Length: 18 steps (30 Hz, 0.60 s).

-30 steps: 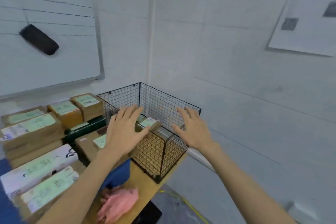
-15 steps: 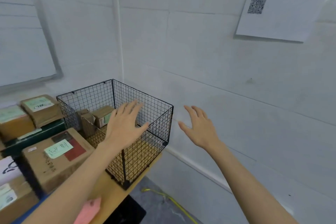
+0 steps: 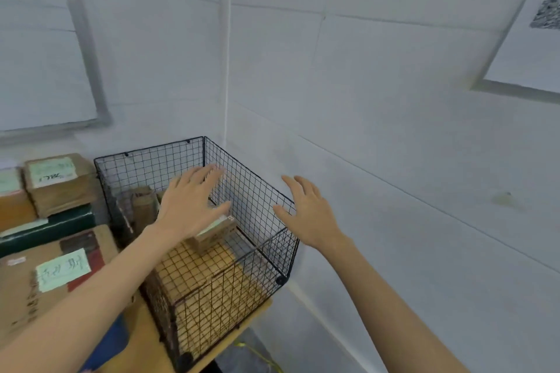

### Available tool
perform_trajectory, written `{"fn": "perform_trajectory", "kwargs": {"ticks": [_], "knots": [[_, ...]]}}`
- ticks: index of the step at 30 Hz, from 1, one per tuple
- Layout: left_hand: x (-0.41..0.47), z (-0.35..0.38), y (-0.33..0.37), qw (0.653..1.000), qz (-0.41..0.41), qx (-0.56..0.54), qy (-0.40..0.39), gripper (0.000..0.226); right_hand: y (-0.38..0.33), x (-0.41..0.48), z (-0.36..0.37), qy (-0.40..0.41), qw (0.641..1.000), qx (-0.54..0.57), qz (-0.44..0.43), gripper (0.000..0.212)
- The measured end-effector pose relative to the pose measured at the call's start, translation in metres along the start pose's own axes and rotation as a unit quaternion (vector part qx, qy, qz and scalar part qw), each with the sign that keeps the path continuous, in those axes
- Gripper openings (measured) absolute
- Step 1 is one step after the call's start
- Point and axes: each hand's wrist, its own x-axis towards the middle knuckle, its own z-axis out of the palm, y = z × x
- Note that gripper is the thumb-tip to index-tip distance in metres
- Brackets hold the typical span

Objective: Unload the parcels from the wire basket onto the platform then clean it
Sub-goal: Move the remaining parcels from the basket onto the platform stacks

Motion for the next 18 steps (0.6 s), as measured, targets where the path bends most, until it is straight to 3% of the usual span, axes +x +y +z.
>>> {"fn": "perform_trajectory", "kwargs": {"ticks": [5,10,18], "knots": [[0.046,0.021,-0.023,0.999,-0.047,-0.019,-0.001,0.090,0.003,0.075,0.034,-0.040,0.997,0.011,-0.063,0.071],[0.076,0.056,-0.053,0.995,-0.100,-0.019,-0.009,0.074,0.003,0.135,0.076,-0.112,0.988,0.015,-0.104,0.075],[0.086,0.119,-0.095,0.977,-0.207,-0.031,-0.050,0.077,0.004,0.209,0.180,-0.245,0.963,0.022,-0.108,0.086]]}}
